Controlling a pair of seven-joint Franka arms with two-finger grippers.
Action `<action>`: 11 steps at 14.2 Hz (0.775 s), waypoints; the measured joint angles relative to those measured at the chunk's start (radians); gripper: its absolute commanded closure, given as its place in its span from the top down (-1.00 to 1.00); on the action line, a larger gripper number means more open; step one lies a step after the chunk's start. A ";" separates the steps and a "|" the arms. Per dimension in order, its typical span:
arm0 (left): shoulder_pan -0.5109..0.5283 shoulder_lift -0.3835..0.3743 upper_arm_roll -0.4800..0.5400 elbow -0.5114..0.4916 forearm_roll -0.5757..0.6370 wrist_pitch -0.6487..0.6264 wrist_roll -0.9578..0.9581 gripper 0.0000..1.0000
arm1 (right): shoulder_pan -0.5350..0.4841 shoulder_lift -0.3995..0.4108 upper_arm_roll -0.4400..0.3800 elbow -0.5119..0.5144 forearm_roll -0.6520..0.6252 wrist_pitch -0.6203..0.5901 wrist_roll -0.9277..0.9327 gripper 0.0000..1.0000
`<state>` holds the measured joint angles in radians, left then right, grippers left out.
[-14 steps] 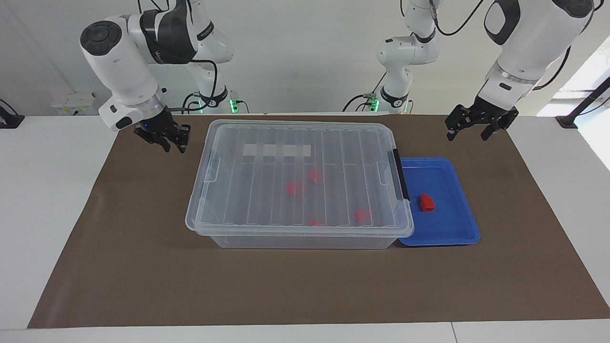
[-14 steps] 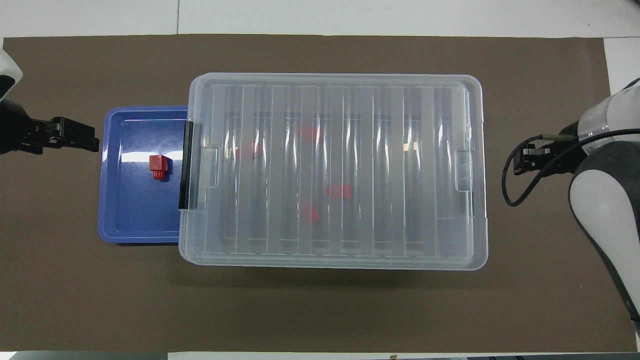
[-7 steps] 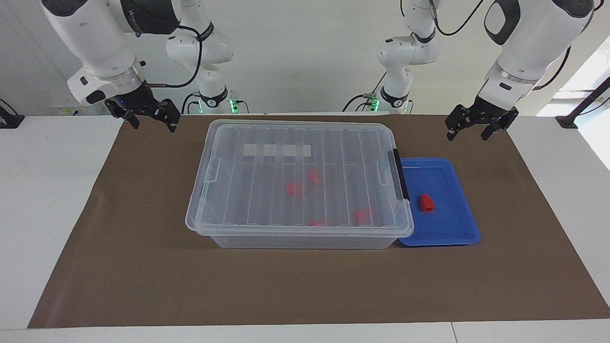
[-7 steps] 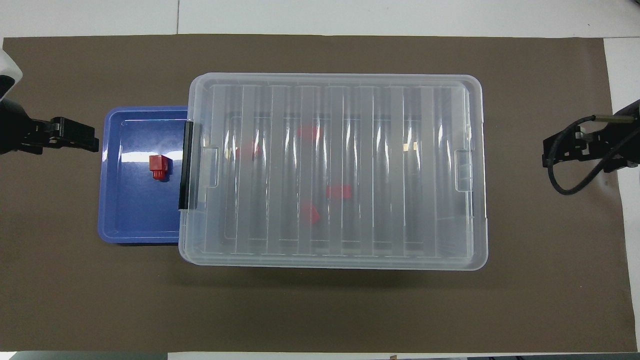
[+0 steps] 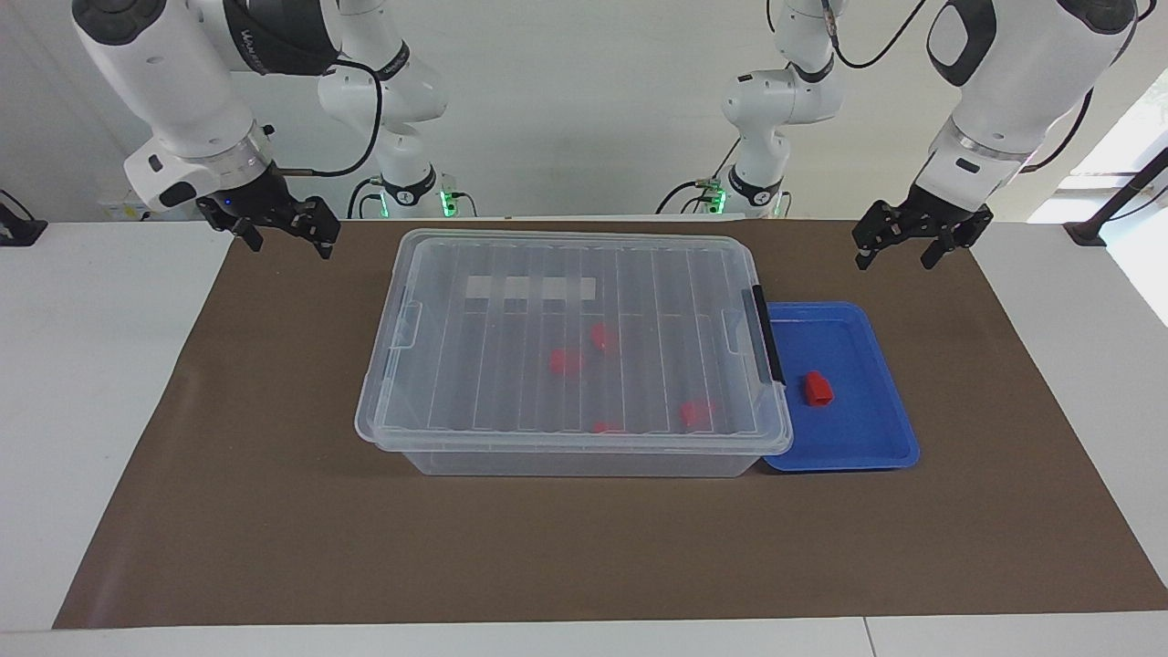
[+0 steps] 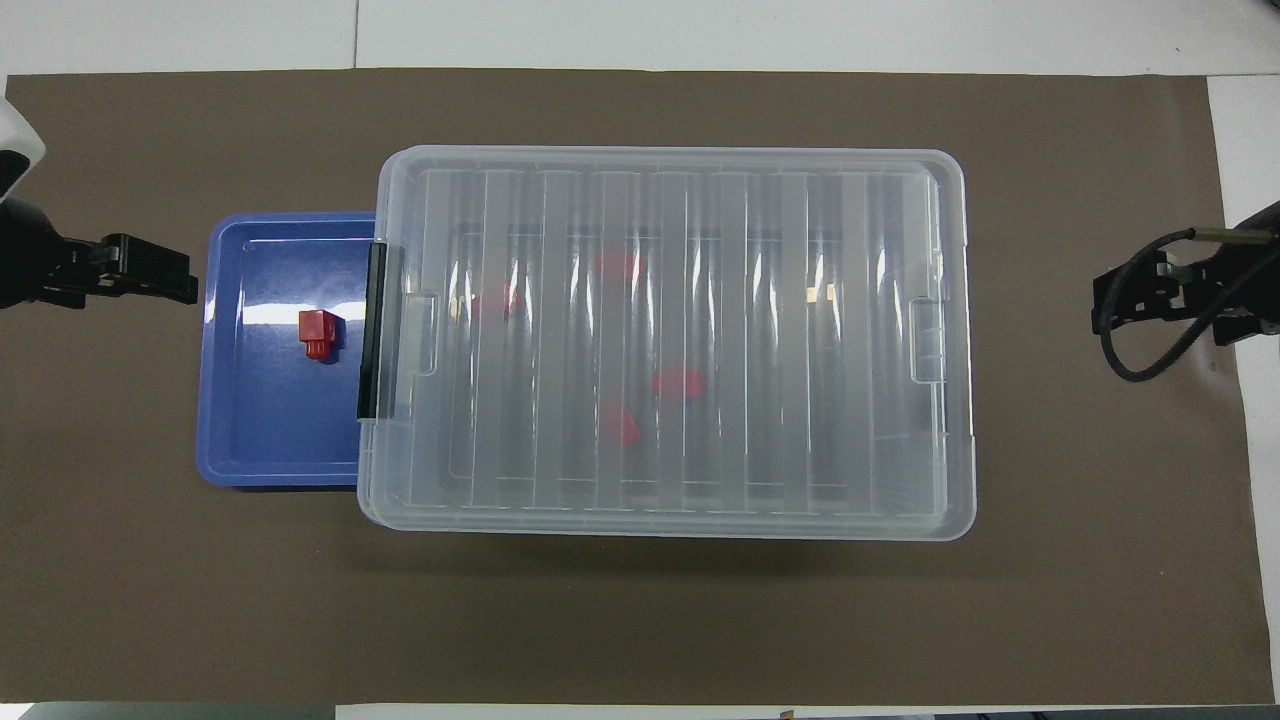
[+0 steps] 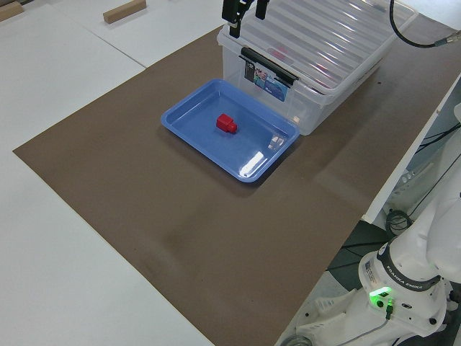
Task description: Place red block in blue tray from box
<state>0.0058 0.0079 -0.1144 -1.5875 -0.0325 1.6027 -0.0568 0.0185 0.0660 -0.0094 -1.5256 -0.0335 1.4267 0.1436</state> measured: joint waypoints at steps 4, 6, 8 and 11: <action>0.000 0.000 0.000 0.000 0.000 0.000 0.000 1.00 | -0.004 0.010 -0.002 0.002 0.000 0.000 -0.018 1.00; 0.000 0.000 0.000 0.000 0.000 0.000 0.000 1.00 | -0.007 0.008 -0.002 0.007 0.000 0.000 -0.022 1.00; 0.000 0.000 0.000 0.000 0.000 0.000 0.000 1.00 | -0.014 0.008 -0.002 0.010 0.000 0.006 -0.024 1.00; 0.000 0.000 0.000 0.000 0.000 0.000 0.000 1.00 | -0.017 0.008 -0.002 0.010 0.000 0.013 -0.024 1.00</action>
<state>0.0058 0.0079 -0.1144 -1.5875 -0.0325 1.6026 -0.0568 0.0011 0.0736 -0.0119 -1.5158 -0.0335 1.4399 0.1198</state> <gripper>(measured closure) 0.000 0.000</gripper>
